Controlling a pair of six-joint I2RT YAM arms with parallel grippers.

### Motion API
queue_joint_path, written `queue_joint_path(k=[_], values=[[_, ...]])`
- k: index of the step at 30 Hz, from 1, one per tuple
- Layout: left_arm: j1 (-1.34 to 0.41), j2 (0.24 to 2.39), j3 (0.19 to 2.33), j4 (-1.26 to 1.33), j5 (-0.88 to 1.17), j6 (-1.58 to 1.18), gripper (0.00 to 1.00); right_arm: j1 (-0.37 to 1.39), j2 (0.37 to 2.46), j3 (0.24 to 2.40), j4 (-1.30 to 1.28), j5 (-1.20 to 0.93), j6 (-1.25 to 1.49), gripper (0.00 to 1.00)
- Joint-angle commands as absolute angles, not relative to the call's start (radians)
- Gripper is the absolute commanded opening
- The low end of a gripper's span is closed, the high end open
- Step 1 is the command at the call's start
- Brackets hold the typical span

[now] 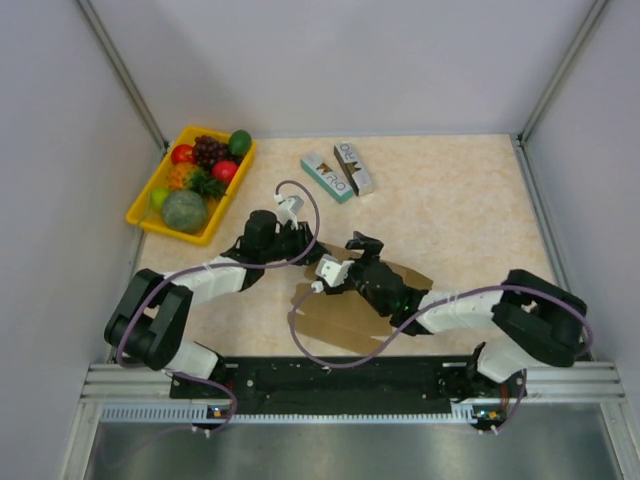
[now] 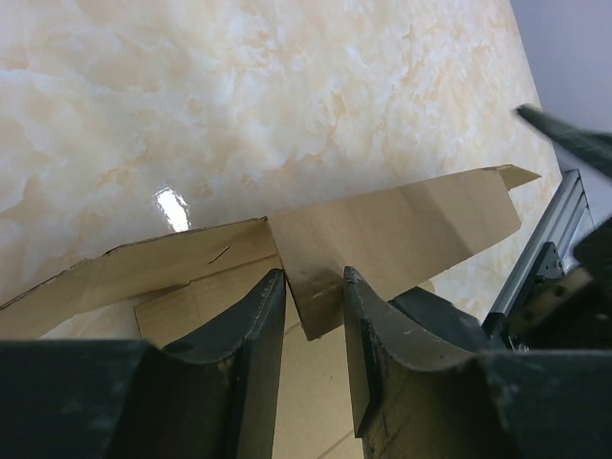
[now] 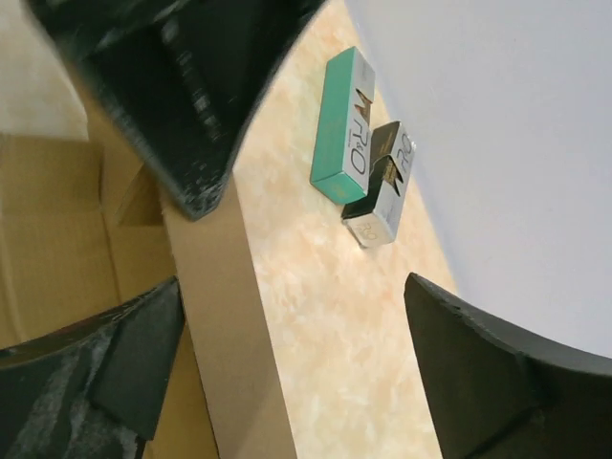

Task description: Fold the paper box

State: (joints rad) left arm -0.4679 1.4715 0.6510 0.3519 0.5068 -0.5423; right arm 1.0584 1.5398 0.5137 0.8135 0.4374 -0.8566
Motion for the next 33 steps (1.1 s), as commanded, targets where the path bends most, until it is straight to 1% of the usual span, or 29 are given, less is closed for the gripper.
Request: queue_joint_path(k=[1,4,5,7,8,10,11,12,13,14,16,17,19,20,23,25,26,28,29,31,32,33], values=[[-0.479,1.477,0.629,0.405,0.471,-0.511,0.34,1.101,1.353,0.604,0.479,0.503,-0.580,0.99],[-0.480,1.473,0.627,0.402,0.465,-0.505,0.34,1.121,1.234,0.623,0.300,0.520,-0.444,0.99],[-0.480,1.471,0.626,0.402,0.463,-0.503,0.34,1.120,1.209,0.662,0.124,0.493,-0.387,0.99],[-0.480,1.473,0.626,0.402,0.460,-0.505,0.34,1.121,1.148,0.718,-0.041,0.502,-0.173,0.99],[-0.482,1.474,0.626,0.402,0.460,-0.506,0.34,1.120,1.131,0.782,-0.219,0.486,-0.009,0.99],[-0.482,1.477,0.627,0.405,0.460,-0.512,0.34,1.120,1.085,0.828,-0.340,0.413,0.171,0.99],[-0.482,1.480,0.630,0.405,0.460,-0.512,0.34,1.111,1.069,0.866,-0.424,0.373,0.387,0.99],[-0.482,1.483,0.630,0.403,0.460,-0.515,0.34,1.100,1.027,0.876,-0.455,0.339,0.510,0.99],[-0.483,1.485,0.632,0.405,0.460,-0.517,0.34,1.086,1.000,0.873,-0.465,0.301,0.640,0.99],[-0.483,1.483,0.632,0.405,0.459,-0.518,0.34,1.051,0.973,0.824,-0.454,0.222,0.896,0.99],[-0.485,1.485,0.632,0.406,0.457,-0.518,0.34,1.040,0.873,0.720,-0.259,0.166,1.094,0.99],[-0.485,1.483,0.630,0.407,0.457,-0.518,0.34,1.039,0.841,0.609,-0.159,0.178,1.276,0.99],[-0.485,1.486,0.629,0.407,0.454,-0.514,0.34,1.040,0.787,0.505,0.102,0.248,1.426,0.99],[-0.485,1.488,0.630,0.405,0.454,-0.512,0.34,1.040,0.784,0.444,0.159,0.340,1.512,0.99],[-0.486,1.497,0.635,0.403,0.465,-0.511,0.34,1.045,0.828,0.436,0.236,0.467,1.615,0.99],[-0.489,1.496,0.635,0.402,0.459,-0.508,0.34,1.098,0.853,0.433,0.239,0.569,1.714,0.97],[-0.489,1.496,0.635,0.402,0.457,-0.505,0.34,1.120,0.880,0.411,0.241,0.686,1.824,0.96],[-0.492,1.496,0.637,0.400,0.456,-0.503,0.34,1.152,0.913,0.411,0.194,0.759,1.949,0.95],[-0.494,1.493,0.635,0.402,0.456,-0.503,0.34,1.155,0.955,0.410,0.205,0.817,1.983,0.93],[-0.497,1.490,0.635,0.402,0.451,-0.503,0.34,1.154,0.997,0.414,0.166,0.845,2.079,0.77],[-0.499,1.485,0.637,0.402,0.451,-0.503,0.34,1.154,1.014,0.423,0.152,0.850,2.126,0.72],[-0.500,1.483,0.638,0.397,0.449,-0.502,0.34,1.154,1.047,0.434,0.138,0.857,2.125,0.69]])
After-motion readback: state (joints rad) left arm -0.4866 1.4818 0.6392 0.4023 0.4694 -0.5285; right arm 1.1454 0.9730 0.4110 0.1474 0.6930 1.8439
